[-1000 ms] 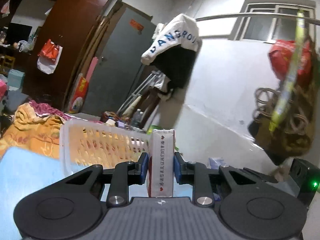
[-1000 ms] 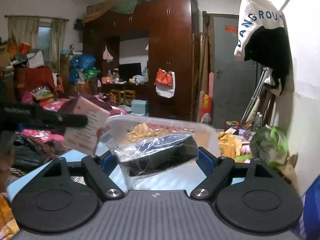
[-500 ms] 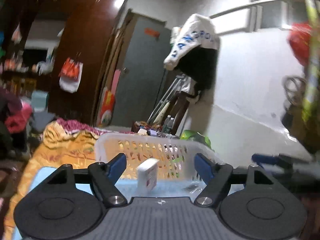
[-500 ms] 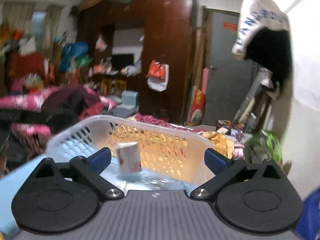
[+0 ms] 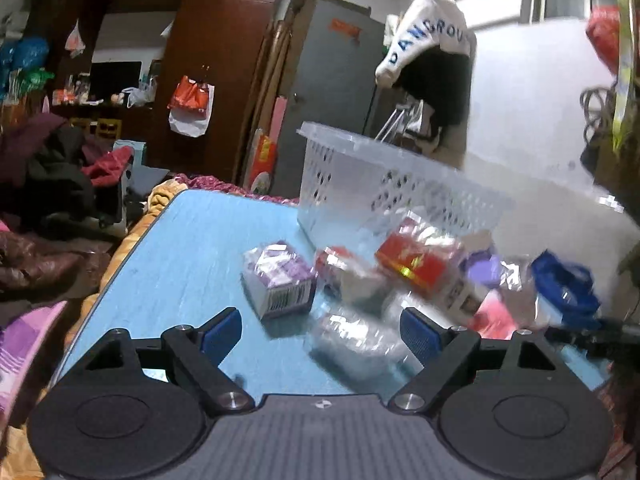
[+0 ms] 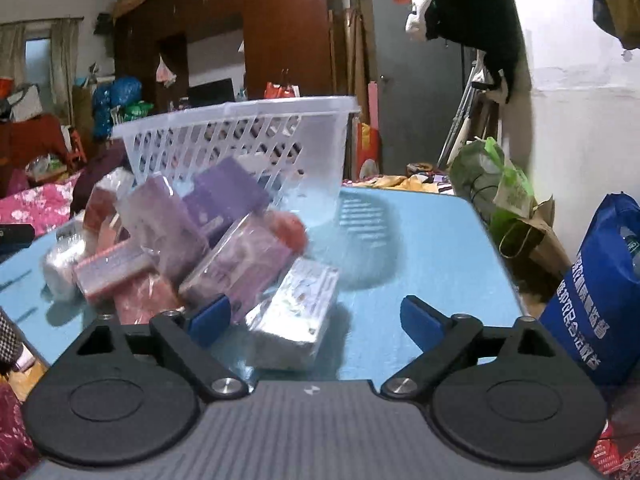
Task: Organize objects
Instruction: 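Grasp the clear-wrapped roll with the left tool while the right tool grasps the silver packet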
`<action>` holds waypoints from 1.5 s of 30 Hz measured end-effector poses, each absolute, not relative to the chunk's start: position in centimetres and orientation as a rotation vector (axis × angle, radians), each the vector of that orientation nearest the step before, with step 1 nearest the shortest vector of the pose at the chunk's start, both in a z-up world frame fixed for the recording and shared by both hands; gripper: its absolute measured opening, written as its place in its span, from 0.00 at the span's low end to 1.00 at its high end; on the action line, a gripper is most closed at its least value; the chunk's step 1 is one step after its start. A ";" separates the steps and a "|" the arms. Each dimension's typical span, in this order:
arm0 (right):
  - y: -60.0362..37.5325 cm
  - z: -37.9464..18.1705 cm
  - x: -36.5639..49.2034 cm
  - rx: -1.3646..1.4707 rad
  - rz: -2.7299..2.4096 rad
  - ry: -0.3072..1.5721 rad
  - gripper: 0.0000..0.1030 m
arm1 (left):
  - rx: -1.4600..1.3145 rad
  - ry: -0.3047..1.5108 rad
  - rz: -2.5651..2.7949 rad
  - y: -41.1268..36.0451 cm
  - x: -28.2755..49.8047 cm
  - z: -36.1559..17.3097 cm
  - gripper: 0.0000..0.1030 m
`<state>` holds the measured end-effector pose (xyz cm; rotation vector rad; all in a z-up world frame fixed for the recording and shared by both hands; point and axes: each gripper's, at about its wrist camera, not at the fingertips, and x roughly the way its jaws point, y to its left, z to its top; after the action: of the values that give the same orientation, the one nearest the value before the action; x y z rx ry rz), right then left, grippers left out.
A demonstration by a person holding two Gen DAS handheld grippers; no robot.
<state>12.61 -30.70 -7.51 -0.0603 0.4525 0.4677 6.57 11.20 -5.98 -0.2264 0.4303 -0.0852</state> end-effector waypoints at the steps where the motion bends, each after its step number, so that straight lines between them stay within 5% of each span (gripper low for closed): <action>1: -30.6 -7.4 12.7 -0.060 0.474 0.454 0.79 | -0.223 0.437 -0.082 11.2 6.6 -6.3 0.86; 3: -30.0 -7.6 12.8 -0.083 0.475 0.465 0.60 | -0.227 0.448 -0.082 11.1 6.8 -6.7 0.86; 8: -29.9 -8.0 12.6 -0.078 0.470 0.463 0.49 | -0.223 0.447 -0.068 10.5 6.7 -7.1 0.86; 17: -30.1 -8.2 11.6 -0.043 0.486 0.447 0.48 | -0.188 0.455 -0.064 9.1 7.2 -8.1 0.81; 23: -30.1 -8.2 11.4 -0.042 0.484 0.441 0.48 | -0.215 0.442 -0.079 9.3 7.3 -8.3 0.63; 45: -31.1 -3.4 11.0 -0.002 0.557 0.303 0.47 | -0.277 0.221 -0.180 10.1 5.6 -4.6 0.62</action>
<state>11.04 -31.09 -3.44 -0.0019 0.3032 0.5572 5.57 10.10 -4.61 -0.2774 0.2206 -0.1799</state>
